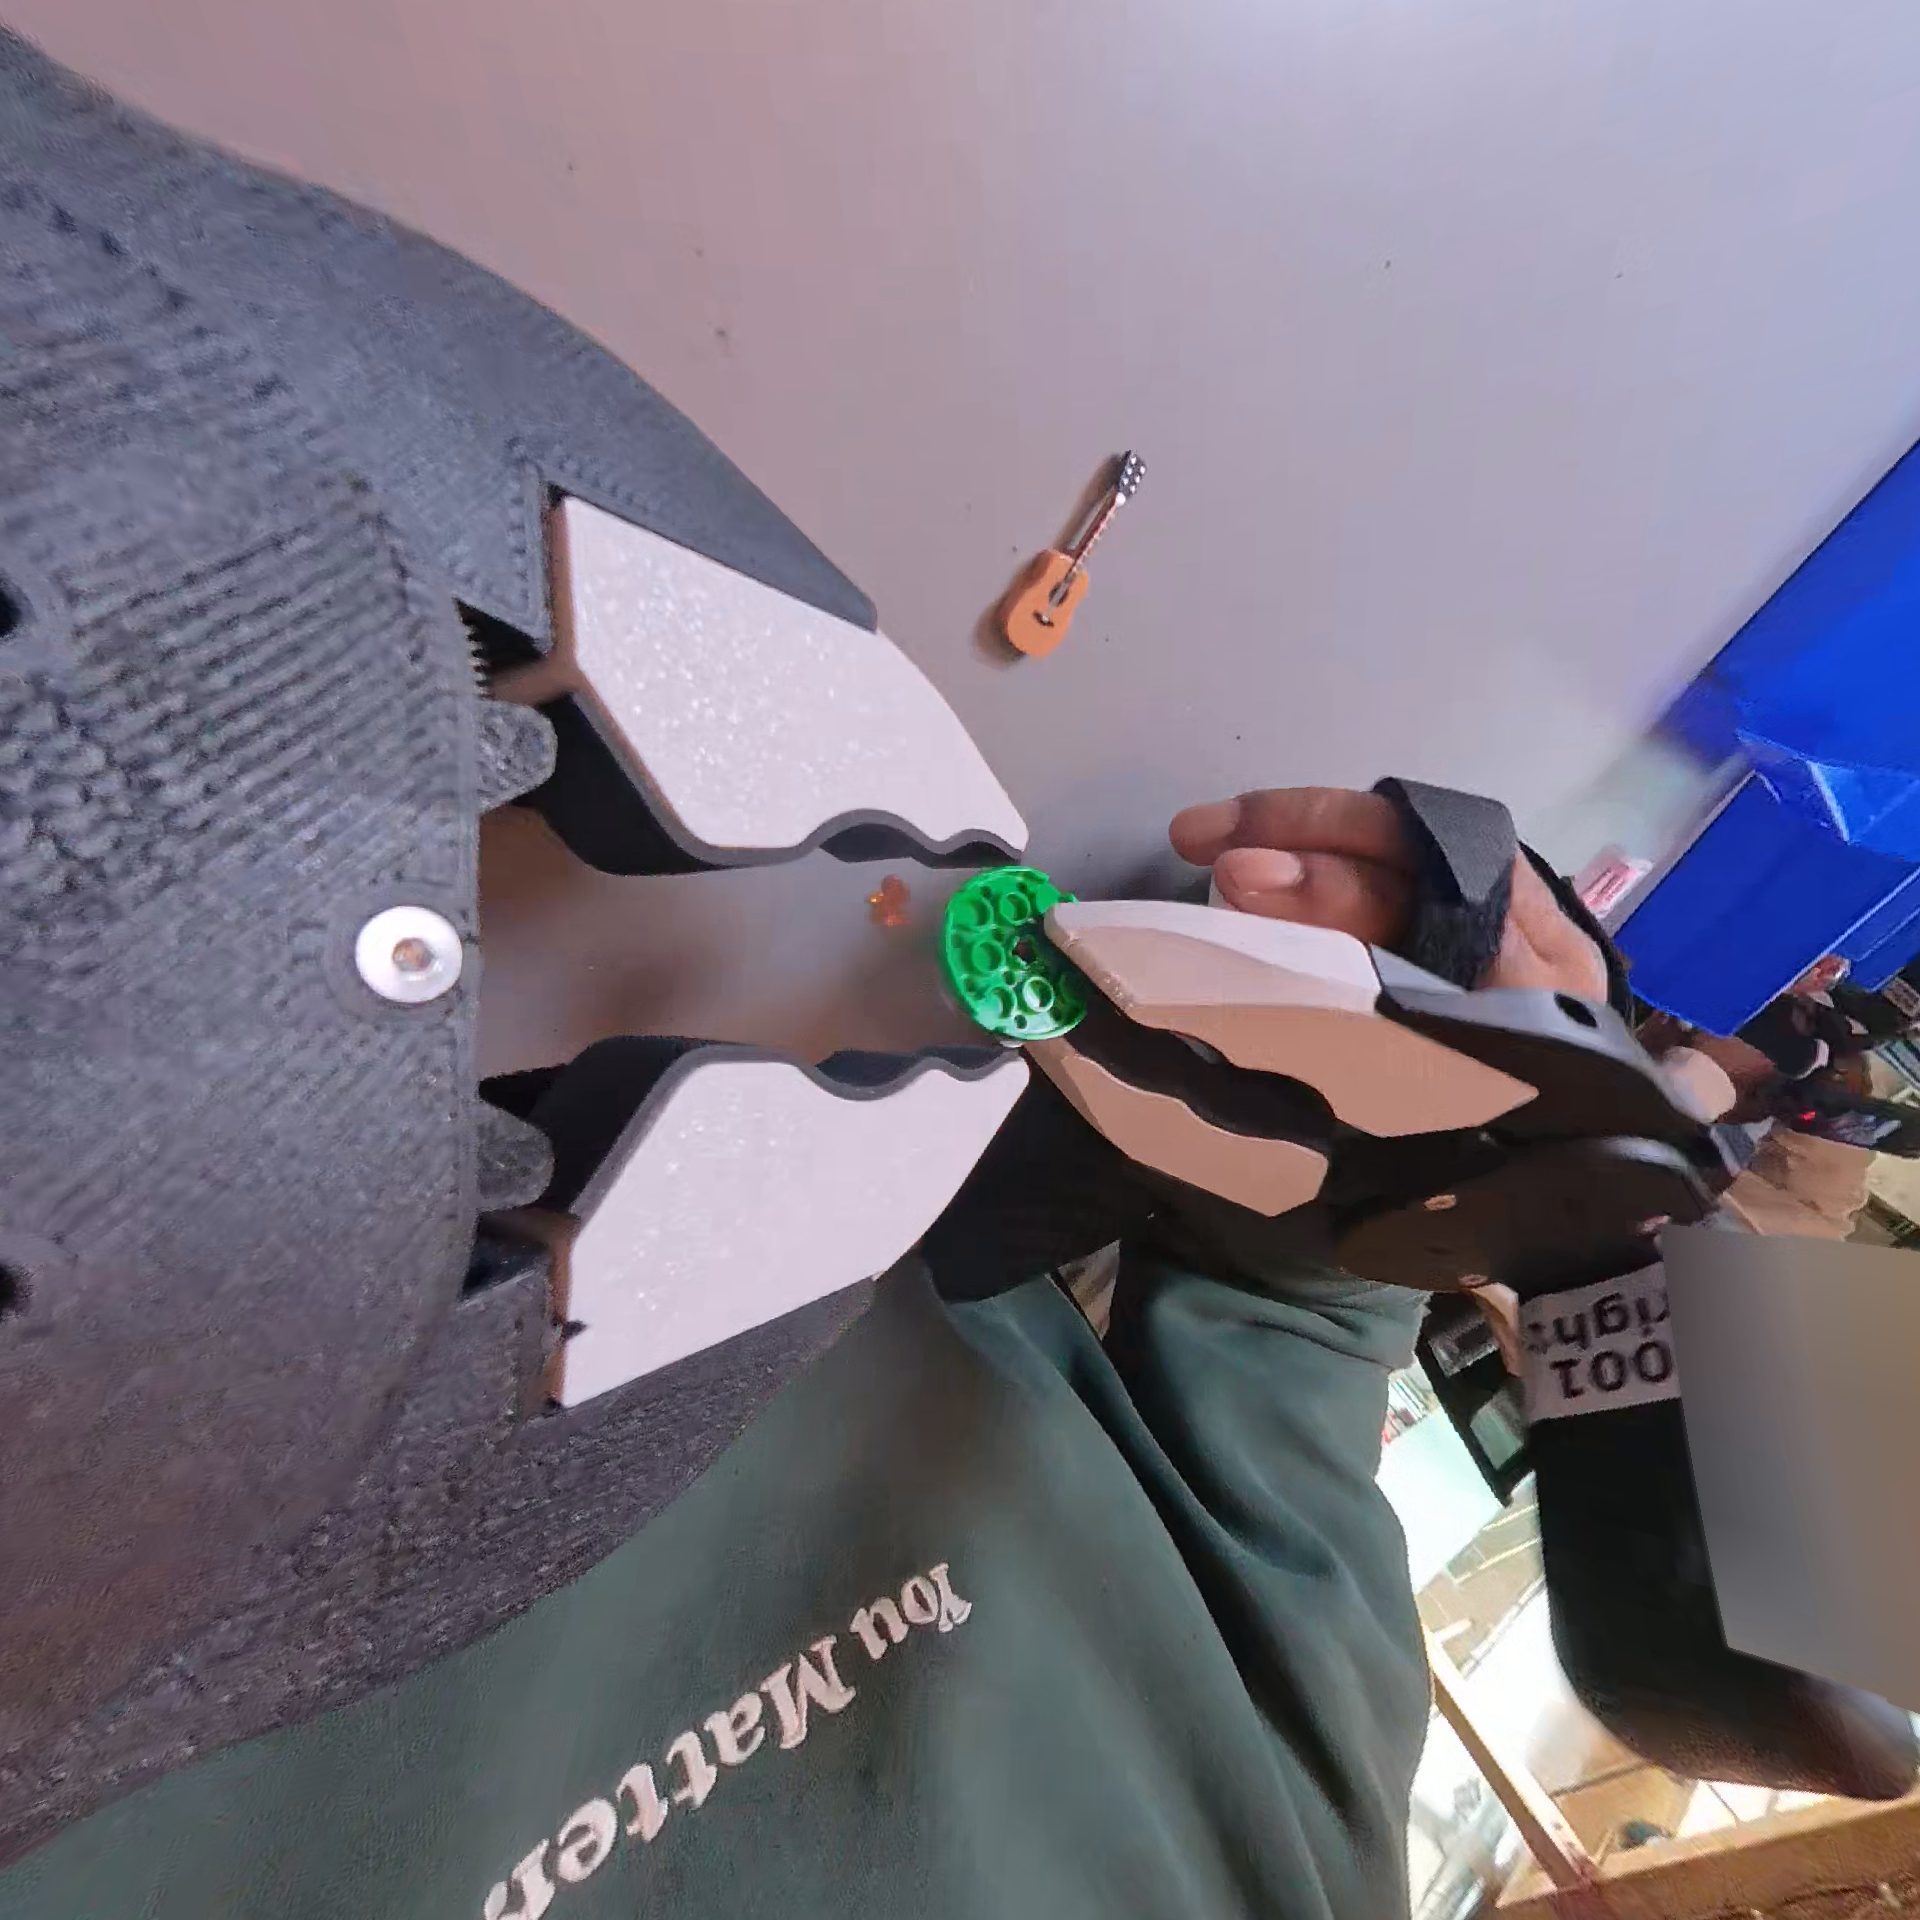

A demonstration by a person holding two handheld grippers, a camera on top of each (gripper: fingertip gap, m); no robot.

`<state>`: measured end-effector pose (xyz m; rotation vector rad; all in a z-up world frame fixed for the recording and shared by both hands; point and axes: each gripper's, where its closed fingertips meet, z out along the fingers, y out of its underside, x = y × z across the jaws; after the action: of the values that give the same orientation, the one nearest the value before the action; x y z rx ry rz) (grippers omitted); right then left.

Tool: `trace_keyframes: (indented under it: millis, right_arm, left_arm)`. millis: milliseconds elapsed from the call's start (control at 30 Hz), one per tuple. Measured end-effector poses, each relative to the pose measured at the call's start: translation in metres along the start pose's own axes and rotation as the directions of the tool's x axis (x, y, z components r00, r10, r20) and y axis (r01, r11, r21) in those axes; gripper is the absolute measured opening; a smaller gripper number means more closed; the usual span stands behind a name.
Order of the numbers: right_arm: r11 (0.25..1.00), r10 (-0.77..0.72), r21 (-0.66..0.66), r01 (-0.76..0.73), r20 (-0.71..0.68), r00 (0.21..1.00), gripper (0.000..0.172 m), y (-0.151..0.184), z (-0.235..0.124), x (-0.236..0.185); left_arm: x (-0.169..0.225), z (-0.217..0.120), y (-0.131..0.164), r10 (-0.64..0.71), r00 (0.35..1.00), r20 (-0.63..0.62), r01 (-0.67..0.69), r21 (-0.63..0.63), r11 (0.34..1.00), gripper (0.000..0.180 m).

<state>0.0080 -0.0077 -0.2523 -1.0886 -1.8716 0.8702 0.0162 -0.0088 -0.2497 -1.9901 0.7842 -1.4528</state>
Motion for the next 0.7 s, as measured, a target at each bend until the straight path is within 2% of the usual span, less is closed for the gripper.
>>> trace_keyframes:
  millis: [67, 167, 233, 267, 367, 433, 500, 700]
  right_arm:
    - [0.983, 0.176, 0.04, -0.179, 0.071, 0.982, 0.009, -0.003, -0.004, 0.003]
    - [0.887, 0.43, 0.079, -0.455, 0.221, 0.876, 0.009, -0.011, -0.013, 0.008]
    - [0.814, 0.523, 0.1, -0.572, 0.301, 0.797, 0.009, -0.019, -0.015, 0.008]
    - [0.793, 0.547, 0.093, -0.601, 0.322, 0.772, 0.009, -0.02, -0.014, 0.007]
    - [0.796, 0.551, 0.116, -0.594, 0.265, 0.791, 0.01, -0.016, -0.012, 0.015]
    - [0.843, 0.499, 0.134, -0.521, 0.169, 0.85, 0.011, -0.012, -0.011, 0.022]
    - [0.902, 0.4, 0.143, -0.408, 0.08, 0.913, 0.012, -0.011, -0.011, 0.024]
    - [0.955, 0.277, 0.109, -0.276, 0.001, 0.961, 0.01, -0.011, -0.005, 0.019]
  left_arm:
    - [-0.002, -0.001, 0.0, 0.118, 0.992, 0.053, -0.117, -0.016, 0.993, 0.031]
    - [-0.002, -0.002, -0.004, 0.344, 0.925, 0.161, -0.34, -0.051, 0.939, 0.029]
    - [0.005, 0.0, -0.012, 0.408, 0.894, 0.185, -0.412, -0.02, 0.911, 0.017]
    - [0.009, 0.001, -0.014, 0.404, 0.898, 0.173, -0.409, -0.003, 0.912, 0.011]
    - [0.003, 0.0, -0.017, 0.283, 0.943, 0.175, -0.293, 0.034, 0.955, 0.01]
    - [-0.001, -0.002, -0.016, 0.153, 0.979, 0.136, -0.161, 0.056, 0.985, 0.01]
    - [-0.003, -0.004, -0.014, 0.085, 0.99, 0.112, -0.092, 0.065, 0.994, 0.01]
    - [-0.005, 0.004, 0.0, 0.055, 0.992, 0.115, -0.054, -0.013, 0.998, 0.01]
